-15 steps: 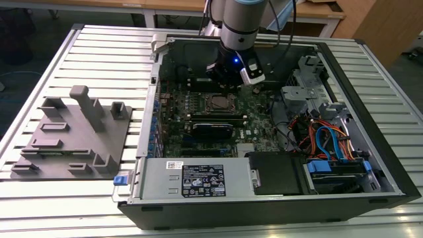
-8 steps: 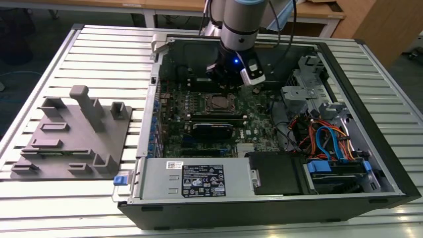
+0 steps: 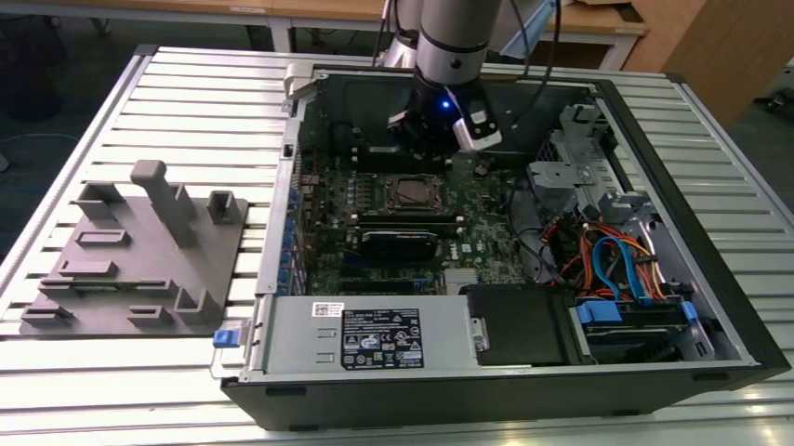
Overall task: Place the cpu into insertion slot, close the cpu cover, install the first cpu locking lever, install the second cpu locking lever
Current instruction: 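Install the second cpu locking lever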
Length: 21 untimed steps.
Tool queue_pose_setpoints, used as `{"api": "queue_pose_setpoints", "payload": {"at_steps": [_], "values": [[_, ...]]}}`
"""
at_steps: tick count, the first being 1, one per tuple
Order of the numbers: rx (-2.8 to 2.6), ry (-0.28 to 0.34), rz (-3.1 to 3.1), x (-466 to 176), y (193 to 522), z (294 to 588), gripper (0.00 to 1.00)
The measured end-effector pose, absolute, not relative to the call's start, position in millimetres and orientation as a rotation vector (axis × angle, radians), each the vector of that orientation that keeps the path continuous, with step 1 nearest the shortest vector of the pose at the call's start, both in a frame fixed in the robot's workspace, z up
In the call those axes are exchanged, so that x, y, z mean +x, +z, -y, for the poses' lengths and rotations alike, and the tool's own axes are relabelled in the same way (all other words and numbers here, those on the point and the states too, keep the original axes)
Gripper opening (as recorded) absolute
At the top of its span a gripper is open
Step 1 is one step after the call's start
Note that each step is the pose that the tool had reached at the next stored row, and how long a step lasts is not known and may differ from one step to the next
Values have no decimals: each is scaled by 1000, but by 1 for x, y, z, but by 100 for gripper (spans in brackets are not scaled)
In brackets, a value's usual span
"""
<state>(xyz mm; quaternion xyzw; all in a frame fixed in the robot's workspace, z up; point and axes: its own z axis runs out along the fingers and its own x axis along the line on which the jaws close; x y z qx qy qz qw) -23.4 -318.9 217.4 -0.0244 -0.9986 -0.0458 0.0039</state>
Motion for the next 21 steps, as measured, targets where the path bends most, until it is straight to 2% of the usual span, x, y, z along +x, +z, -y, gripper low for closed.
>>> {"api": "queue_pose_setpoints", "payload": {"at_steps": [9, 21], "values": [[-77, -129, 3130, -23, 245, 319, 10], [-76, -126, 3130, -25, 245, 340, 10]]}}
